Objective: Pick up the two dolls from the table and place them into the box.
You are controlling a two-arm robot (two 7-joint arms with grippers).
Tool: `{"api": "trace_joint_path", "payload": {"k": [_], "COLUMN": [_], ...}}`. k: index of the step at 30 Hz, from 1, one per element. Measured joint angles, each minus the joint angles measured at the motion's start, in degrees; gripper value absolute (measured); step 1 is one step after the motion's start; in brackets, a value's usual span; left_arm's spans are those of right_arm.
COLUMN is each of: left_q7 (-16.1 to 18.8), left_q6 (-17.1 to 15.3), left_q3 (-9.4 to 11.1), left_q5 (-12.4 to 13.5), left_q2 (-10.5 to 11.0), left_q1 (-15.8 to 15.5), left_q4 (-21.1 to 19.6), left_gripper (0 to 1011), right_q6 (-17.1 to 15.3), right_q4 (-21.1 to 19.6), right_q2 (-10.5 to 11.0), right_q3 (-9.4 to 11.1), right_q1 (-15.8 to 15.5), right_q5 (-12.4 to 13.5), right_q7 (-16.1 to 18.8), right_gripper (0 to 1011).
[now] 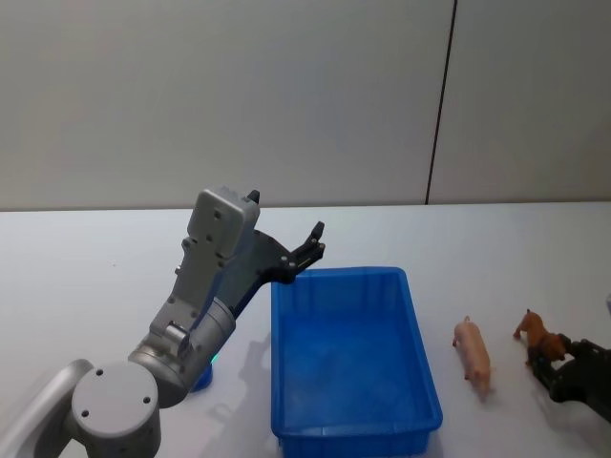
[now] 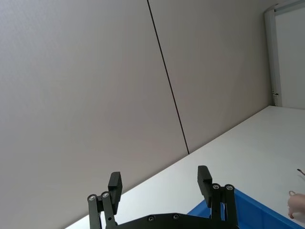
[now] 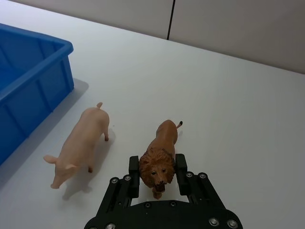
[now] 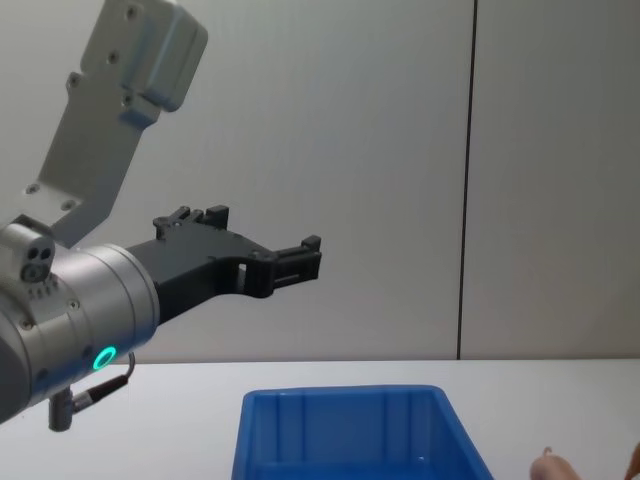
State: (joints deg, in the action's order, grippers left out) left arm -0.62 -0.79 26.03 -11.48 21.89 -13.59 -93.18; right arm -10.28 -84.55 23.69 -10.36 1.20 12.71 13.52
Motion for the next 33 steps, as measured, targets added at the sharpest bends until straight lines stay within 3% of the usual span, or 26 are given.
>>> {"api": "trace_joint_path", "payload": {"k": [17,33], "left_q7": [0.0,0.0], "left_q6": [0.0,0.0], "left_q3": [0.0,0.0], "left_q5": [0.0,0.0], "left_q2": [0.0,0.0], "left_q1": [0.0,0.0], "left_q4": [0.0,0.0], "left_gripper": [1003,1003], "right_q6": [4.6,6.7], "right_q4": [-3.4,-8.4], "right_q2": [-0.2,-1.6], "right_q3": [0.0,-1.6], "right_q1": [1.0,3.5], "right_q5": [-0.5,-0.7], "right_q7": [2.0,10.7], "right_gripper": [426,426]}}
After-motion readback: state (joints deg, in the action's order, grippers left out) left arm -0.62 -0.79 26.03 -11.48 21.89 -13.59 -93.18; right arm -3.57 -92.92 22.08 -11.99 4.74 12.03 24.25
